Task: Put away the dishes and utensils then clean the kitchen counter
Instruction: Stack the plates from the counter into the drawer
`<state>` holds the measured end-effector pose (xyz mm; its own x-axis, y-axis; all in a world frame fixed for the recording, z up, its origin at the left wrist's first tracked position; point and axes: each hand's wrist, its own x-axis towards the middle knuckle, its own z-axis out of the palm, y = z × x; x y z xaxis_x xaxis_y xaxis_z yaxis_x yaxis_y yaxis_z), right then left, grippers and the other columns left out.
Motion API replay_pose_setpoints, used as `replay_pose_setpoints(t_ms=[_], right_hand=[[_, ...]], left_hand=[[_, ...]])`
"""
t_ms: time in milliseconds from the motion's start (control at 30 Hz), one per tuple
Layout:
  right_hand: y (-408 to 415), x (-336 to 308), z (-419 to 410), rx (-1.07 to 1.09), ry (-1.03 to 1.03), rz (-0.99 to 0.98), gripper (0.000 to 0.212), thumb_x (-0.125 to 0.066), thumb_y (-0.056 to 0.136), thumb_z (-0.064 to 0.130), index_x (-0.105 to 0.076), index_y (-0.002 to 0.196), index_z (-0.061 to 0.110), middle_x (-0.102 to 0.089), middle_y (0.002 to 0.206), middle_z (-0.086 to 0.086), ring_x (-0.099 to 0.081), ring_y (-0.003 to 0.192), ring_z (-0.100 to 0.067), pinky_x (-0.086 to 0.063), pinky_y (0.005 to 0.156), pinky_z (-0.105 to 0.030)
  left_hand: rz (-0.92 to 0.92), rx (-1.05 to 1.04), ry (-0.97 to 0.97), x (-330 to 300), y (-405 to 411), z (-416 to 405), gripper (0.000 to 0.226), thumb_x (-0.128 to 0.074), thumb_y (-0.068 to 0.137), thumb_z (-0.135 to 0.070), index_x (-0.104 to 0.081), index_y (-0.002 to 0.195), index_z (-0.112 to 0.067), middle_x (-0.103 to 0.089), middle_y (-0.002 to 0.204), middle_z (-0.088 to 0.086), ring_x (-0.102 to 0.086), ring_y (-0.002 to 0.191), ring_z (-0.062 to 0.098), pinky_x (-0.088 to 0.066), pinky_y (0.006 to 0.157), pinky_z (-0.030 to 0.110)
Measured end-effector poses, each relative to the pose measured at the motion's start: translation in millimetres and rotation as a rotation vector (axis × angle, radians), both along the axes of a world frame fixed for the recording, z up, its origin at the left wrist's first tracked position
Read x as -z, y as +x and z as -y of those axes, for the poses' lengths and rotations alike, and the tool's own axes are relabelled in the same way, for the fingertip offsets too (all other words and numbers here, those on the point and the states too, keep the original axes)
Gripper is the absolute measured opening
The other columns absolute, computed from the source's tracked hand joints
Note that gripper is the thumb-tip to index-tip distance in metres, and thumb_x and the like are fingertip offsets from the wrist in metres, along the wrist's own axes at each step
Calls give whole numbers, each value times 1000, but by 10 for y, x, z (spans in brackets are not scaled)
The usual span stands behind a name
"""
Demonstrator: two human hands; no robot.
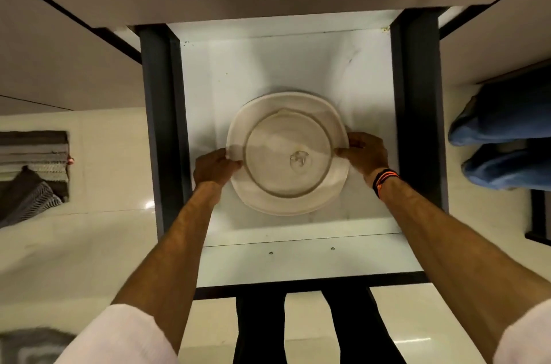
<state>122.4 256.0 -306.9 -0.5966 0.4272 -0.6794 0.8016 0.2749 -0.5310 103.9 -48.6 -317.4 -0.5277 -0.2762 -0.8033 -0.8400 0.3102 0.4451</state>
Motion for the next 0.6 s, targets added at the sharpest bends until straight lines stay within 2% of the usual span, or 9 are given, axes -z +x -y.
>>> replay_pose_setpoints(t_ms=[67,100,233,300,400,433,500,600], right_hand=[[-8,37,-2,43,29,-9,34,-84,69,7,-75,101,13,-75,100,-8,-69,100,-25,-53,98,-43],[-15,50,2,66,36,-10,34,-83,70,8,-75,102,13,-75,99,-6,-69,99,-23,-53,98,-41],[6,38,45,122,72,5,32,-84,72,11,-75,103,12,-73,96,-4,-66,92,-16,-52,97,-34],[27,32,69,120,86,-20,31,-84,72,12,-75,102,12,-73,92,-1,-67,89,-14,-53,93,-29],[70,42,95,96,131,-47,33,-83,74,14,-75,106,12,-71,89,2,-66,85,-10,-44,73,-3],[79,38,104,100,134,-52,34,-82,75,14,-75,108,12,-71,89,1,-65,84,-9,-41,68,0],[82,26,120,100,139,-50,35,-81,77,14,-74,110,10,-73,94,-2,-66,86,-12,-42,72,-7],[66,21,124,61,158,-28,36,-81,78,17,-72,112,11,-74,102,-4,-67,92,-14,-42,81,-14]], left_hand=[[-20,-9,-27,54,-6,8,29,-77,54,-26,-74,75,-46,-72,99,-3,-67,102,25,-55,94,43],[-34,7,-36,70,-13,5,28,-77,54,-27,-73,73,-47,-72,98,-3,-67,102,26,-55,93,44],[-69,35,-112,-70,-11,-87,42,-80,68,-21,-74,109,-27,-73,110,-1,-66,105,22,-53,96,38],[-70,43,-163,-121,-5,-126,41,-76,75,-20,-72,116,-25,-71,117,-2,-63,110,21,-50,98,34],[-90,42,-231,-157,3,-147,40,-70,80,-20,-70,119,-27,-69,122,-4,-62,114,20,-47,99,31],[-88,55,-236,-159,10,-149,39,-69,81,-20,-70,119,-27,-69,122,-4,-62,113,20,-47,97,29],[-77,68,-228,-132,15,-140,39,-68,81,-21,-70,120,-26,-68,123,-3,-61,114,21,-47,99,30],[-71,53,-177,-96,7,-115,40,-70,81,-21,-69,121,-24,-68,124,0,-61,115,23,-48,103,39]])
